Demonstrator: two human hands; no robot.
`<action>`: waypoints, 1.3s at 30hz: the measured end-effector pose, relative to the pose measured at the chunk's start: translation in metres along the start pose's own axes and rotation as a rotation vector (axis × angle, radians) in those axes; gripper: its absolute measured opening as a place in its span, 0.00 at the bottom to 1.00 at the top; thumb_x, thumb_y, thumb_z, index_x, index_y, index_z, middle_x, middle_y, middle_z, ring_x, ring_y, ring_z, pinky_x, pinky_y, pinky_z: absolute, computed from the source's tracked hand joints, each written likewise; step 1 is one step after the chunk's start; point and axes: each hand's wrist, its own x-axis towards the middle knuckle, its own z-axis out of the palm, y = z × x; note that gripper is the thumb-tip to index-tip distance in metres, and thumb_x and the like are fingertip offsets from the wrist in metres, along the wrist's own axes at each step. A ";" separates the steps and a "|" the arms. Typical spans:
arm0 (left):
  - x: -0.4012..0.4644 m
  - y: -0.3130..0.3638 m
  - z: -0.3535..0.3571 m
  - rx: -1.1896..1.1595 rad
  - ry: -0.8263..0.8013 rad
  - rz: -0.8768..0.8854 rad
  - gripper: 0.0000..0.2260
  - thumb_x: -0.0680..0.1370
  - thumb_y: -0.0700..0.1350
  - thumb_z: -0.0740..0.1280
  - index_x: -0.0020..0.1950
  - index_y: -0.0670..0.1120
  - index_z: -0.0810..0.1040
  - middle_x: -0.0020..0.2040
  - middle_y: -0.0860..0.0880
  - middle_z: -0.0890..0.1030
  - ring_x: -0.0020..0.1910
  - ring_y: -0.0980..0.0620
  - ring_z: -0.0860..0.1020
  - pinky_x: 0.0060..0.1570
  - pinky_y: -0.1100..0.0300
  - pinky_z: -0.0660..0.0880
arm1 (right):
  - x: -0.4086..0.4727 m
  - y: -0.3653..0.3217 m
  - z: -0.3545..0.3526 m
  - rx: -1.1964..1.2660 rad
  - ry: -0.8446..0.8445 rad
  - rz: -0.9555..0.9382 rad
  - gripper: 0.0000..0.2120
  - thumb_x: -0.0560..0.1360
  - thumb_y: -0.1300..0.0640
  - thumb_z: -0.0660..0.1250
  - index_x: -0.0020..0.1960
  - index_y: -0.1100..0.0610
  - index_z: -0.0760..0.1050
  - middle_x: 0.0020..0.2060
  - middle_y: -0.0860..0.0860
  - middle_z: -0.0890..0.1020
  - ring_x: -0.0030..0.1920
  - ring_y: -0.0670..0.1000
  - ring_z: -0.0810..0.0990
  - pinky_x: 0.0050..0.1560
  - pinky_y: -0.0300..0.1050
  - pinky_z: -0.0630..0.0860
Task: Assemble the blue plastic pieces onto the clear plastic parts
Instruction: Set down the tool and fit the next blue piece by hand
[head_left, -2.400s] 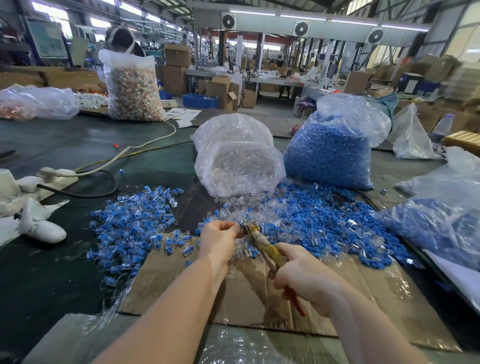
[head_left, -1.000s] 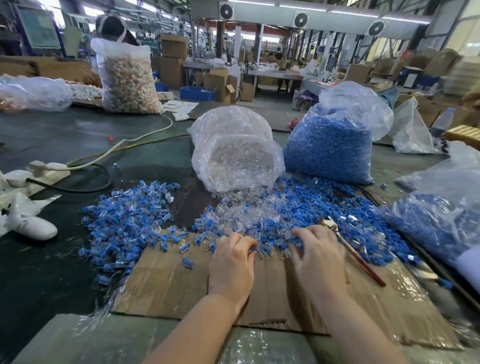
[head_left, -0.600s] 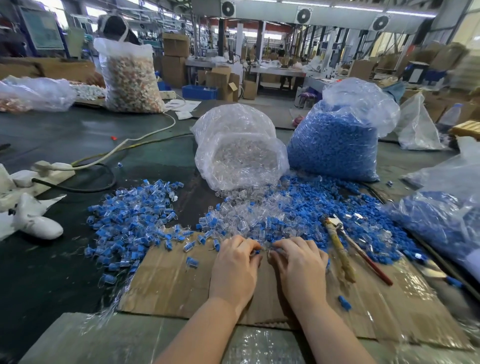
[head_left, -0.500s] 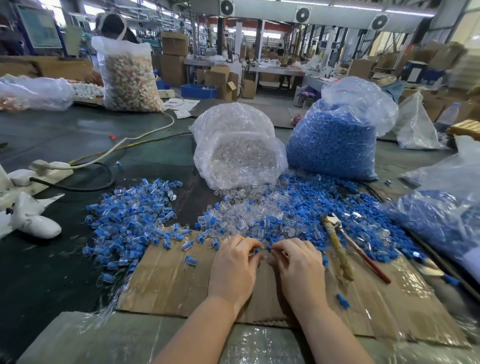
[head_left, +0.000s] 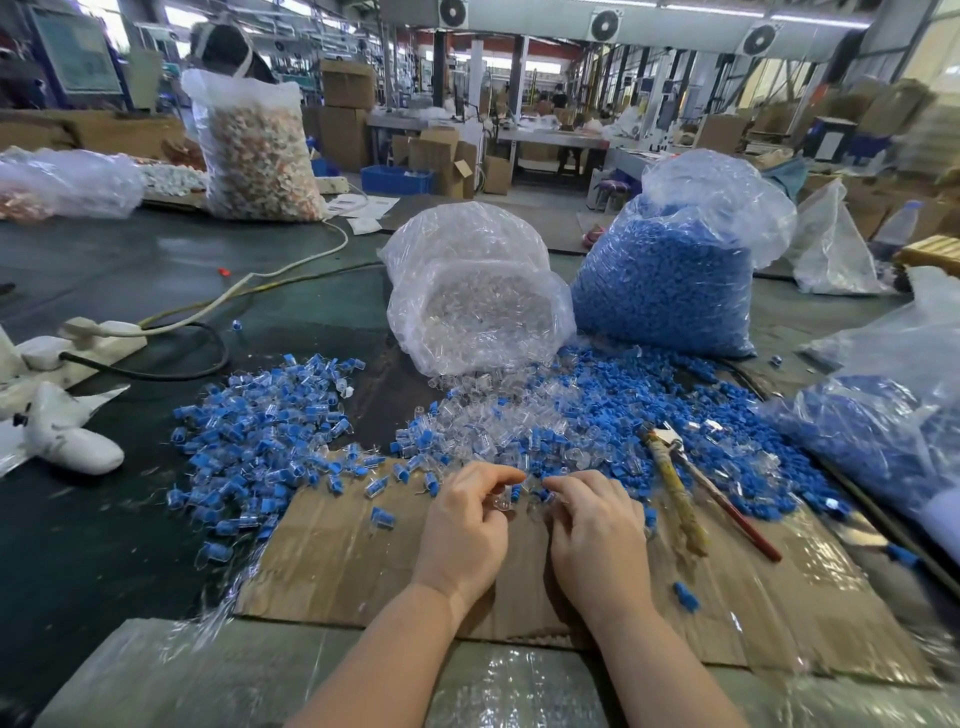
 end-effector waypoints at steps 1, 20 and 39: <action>0.000 0.000 -0.001 -0.016 -0.018 -0.004 0.22 0.72 0.27 0.59 0.50 0.54 0.78 0.46 0.63 0.74 0.52 0.61 0.73 0.55 0.71 0.68 | -0.001 -0.001 0.000 -0.021 0.006 0.015 0.13 0.69 0.64 0.68 0.51 0.55 0.81 0.48 0.51 0.80 0.51 0.55 0.76 0.52 0.52 0.67; -0.004 0.004 -0.001 0.079 0.031 0.039 0.15 0.73 0.29 0.64 0.50 0.48 0.80 0.49 0.59 0.75 0.53 0.60 0.74 0.56 0.78 0.65 | -0.002 0.000 0.000 -0.086 0.023 0.033 0.09 0.70 0.63 0.69 0.48 0.54 0.81 0.44 0.49 0.81 0.49 0.56 0.76 0.50 0.51 0.64; -0.006 0.006 0.001 0.173 0.081 0.131 0.13 0.70 0.42 0.74 0.54 0.49 0.81 0.47 0.56 0.79 0.48 0.59 0.70 0.56 0.61 0.69 | -0.003 -0.001 -0.002 0.111 0.118 -0.183 0.02 0.73 0.58 0.70 0.43 0.56 0.78 0.38 0.49 0.79 0.40 0.54 0.76 0.42 0.50 0.73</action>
